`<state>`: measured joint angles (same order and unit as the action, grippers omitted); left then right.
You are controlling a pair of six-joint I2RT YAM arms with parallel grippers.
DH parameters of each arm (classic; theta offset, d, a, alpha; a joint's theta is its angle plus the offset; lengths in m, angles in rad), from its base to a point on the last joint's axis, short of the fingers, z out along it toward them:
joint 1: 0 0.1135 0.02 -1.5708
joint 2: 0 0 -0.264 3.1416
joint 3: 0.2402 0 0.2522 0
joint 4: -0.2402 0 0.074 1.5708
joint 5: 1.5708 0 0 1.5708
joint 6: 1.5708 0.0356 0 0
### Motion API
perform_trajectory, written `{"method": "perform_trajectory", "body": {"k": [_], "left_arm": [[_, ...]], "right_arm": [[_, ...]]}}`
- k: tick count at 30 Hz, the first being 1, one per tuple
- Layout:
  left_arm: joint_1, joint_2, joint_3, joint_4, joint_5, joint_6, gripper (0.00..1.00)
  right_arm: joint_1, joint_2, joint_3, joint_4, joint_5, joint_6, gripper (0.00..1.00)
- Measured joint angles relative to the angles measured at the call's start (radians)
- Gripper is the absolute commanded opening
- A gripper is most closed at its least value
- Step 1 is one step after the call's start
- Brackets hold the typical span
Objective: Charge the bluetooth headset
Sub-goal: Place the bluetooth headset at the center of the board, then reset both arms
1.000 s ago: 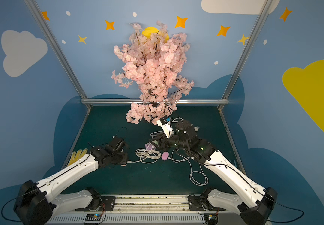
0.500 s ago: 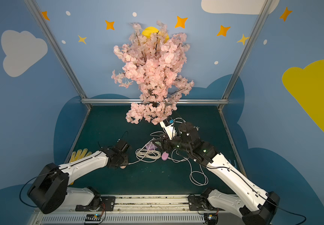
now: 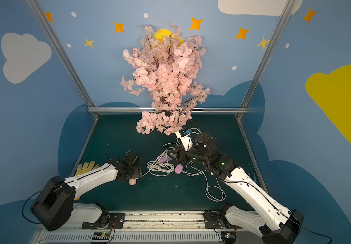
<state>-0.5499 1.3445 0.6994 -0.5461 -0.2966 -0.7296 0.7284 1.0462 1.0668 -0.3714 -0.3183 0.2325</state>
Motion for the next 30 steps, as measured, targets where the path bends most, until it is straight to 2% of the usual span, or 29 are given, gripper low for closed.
{"method": "perform_trajectory", "body": {"k": [4, 7, 8, 9, 16, 21, 25, 30], "left_arm": [[0.0, -0.085, 0.055, -0.048, -0.025, 0.006, 0.93], [0.009, -0.175, 0.097, -0.06, -0.054, 0.019, 1.0], [0.019, -0.204, 0.105, -0.06, -0.06, 0.025, 1.0], [0.034, -0.232, 0.111, -0.06, -0.066, 0.031, 1.0], [0.211, -0.363, 0.109, -0.018, -0.07, 0.068, 1.0], [0.331, -0.417, 0.056, 0.088, -0.079, 0.071, 1.0], [0.398, -0.43, 0.013, 0.148, -0.122, 0.071, 1.0], [0.439, -0.443, -0.059, 0.224, -0.173, 0.108, 1.0]], "right_arm": [[-0.008, -0.007, 0.0, -0.004, 0.005, 0.003, 0.64], [-0.012, -0.015, 0.0, -0.018, 0.013, 0.003, 0.65], [-0.014, -0.017, 0.0, -0.024, 0.02, 0.002, 0.7], [-0.014, -0.02, 0.0, -0.031, 0.029, 0.001, 0.92], [-0.032, -0.064, -0.003, -0.087, 0.188, -0.014, 0.92], [-0.05, -0.101, -0.044, -0.119, 0.437, -0.027, 0.92], [-0.13, -0.142, -0.17, -0.085, 0.581, -0.05, 0.92], [-0.247, -0.212, -0.393, 0.008, 0.64, -0.072, 0.92]]}}
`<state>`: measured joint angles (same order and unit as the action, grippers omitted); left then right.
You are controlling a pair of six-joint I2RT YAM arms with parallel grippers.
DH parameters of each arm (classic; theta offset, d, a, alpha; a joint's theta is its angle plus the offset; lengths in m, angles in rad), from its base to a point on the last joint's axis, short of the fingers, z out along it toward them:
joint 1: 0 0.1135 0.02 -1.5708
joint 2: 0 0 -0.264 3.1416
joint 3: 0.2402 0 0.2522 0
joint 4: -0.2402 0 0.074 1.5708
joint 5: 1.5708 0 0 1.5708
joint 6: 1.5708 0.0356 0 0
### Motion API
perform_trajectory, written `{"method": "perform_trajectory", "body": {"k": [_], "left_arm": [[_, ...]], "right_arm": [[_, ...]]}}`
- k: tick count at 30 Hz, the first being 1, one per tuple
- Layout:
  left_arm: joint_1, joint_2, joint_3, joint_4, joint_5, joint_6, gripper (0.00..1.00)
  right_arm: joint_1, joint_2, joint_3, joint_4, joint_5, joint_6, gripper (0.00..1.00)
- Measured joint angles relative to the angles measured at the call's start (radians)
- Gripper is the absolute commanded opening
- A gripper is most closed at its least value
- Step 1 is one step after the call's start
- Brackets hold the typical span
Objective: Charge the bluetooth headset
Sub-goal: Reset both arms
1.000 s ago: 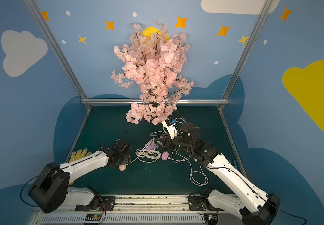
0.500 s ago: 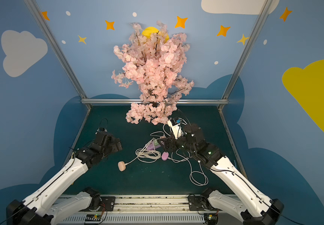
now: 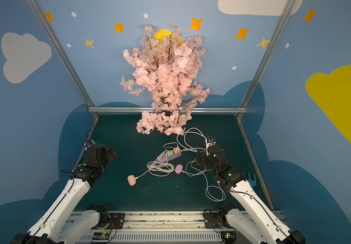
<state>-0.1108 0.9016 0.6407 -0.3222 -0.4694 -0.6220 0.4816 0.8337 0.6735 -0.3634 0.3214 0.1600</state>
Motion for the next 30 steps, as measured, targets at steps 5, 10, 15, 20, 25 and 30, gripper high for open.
{"method": "perform_trajectory", "body": {"k": [5, 10, 15, 20, 25, 30], "left_arm": [[0.008, -0.045, -0.141, 0.154, 0.034, 0.084, 1.0], [0.009, -0.117, -0.186, 0.232, 0.085, 0.126, 1.0], [0.01, -0.147, -0.236, 0.348, 0.101, 0.182, 1.0], [0.011, -0.047, -0.284, 0.389, 0.113, 0.268, 1.0], [0.011, 0.044, -0.294, 0.472, 0.093, 0.346, 1.0], [0.015, 0.077, -0.402, 0.587, 0.046, 0.389, 1.0]], "right_arm": [[-0.109, -0.05, -0.1, 0.011, -0.011, 0.023, 0.92], [-0.153, -0.082, -0.105, 0.05, -0.012, 0.07, 0.92], [-0.158, -0.086, -0.19, 0.144, -0.016, 0.059, 0.92], [-0.166, -0.044, -0.27, 0.217, -0.035, -0.006, 0.92], [-0.175, 0.082, -0.258, 0.308, -0.017, -0.062, 0.92], [-0.207, 0.262, -0.257, 0.454, 0.017, -0.09, 0.92]]}}
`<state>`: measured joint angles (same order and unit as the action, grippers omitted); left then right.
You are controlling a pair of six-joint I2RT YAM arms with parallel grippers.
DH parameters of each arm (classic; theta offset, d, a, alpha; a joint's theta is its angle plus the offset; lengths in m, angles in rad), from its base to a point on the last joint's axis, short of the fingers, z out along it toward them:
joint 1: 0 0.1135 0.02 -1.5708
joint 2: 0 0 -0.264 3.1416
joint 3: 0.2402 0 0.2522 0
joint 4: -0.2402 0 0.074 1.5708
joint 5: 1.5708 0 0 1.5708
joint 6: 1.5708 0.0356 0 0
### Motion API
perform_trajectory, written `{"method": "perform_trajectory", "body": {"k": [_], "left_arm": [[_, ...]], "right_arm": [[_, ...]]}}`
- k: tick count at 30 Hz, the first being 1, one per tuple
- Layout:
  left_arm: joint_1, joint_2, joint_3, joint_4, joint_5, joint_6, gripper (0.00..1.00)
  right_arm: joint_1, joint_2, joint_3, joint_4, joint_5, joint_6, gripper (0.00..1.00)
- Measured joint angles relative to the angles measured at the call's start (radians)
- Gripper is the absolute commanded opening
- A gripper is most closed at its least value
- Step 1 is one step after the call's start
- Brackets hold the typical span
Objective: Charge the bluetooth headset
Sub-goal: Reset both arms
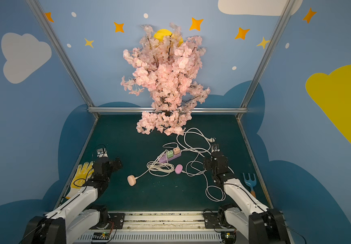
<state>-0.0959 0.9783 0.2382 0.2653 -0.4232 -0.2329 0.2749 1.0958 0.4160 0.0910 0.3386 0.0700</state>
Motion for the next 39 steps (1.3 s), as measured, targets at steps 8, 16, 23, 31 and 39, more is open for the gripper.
{"method": "perform_trajectory", "body": {"k": [8, 16, 23, 31, 39], "left_arm": [[0.036, 0.067, -0.013, 0.183, -0.005, 0.081, 1.0], [0.068, 0.263, 0.01, 0.386, 0.047, 0.189, 1.0], [0.126, 0.292, 0.053, 0.423, 0.157, 0.164, 1.0], [0.143, 0.548, 0.031, 0.724, 0.258, 0.141, 1.0], [0.084, 0.578, 0.1, 0.677, 0.27, 0.193, 1.0]], "right_arm": [[-0.101, 0.229, 0.082, 0.135, -0.027, -0.029, 0.92], [-0.203, 0.341, 0.082, 0.401, -0.151, -0.055, 0.93], [-0.229, 0.43, -0.036, 0.564, -0.243, -0.063, 0.93], [-0.228, 0.393, 0.042, 0.557, -0.293, -0.09, 0.93], [-0.228, 0.392, 0.044, 0.503, -0.304, -0.098, 0.93]]}}
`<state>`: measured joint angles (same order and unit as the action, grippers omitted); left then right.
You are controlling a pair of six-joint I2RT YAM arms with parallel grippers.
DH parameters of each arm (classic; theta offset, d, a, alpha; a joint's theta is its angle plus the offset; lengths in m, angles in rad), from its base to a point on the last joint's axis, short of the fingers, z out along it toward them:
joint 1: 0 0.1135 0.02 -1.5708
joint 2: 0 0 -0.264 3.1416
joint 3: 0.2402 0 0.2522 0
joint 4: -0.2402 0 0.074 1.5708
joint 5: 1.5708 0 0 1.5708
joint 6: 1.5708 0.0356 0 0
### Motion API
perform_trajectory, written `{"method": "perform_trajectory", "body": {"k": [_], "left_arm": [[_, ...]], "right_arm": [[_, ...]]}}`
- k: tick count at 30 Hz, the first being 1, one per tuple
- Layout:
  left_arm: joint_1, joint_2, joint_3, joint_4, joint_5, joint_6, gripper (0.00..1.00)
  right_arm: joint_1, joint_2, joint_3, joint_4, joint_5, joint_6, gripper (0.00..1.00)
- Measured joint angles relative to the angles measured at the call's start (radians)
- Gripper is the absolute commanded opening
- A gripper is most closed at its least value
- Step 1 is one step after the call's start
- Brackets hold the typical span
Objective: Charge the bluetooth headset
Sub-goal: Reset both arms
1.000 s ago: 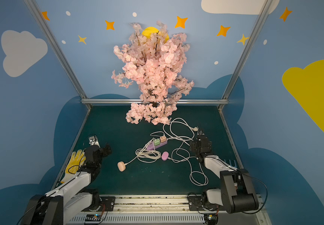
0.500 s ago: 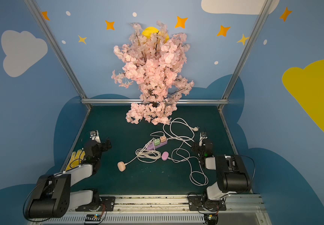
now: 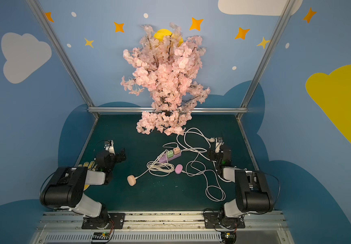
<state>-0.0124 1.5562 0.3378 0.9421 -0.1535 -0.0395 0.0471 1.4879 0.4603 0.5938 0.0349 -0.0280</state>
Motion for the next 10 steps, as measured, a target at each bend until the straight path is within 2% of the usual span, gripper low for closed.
{"method": "perform_trajectory", "body": {"k": [4, 10], "left_arm": [[-0.031, -0.009, 0.021, -0.027, -0.002, 0.025, 1.0], [0.024, -0.009, 0.059, -0.094, 0.07, 0.029, 1.0]], "right_arm": [[0.0, 0.0, 0.0, -0.01, -0.003, -0.001, 0.93], [0.0, 0.0, 0.0, -0.016, -0.003, -0.003, 0.93]]}}
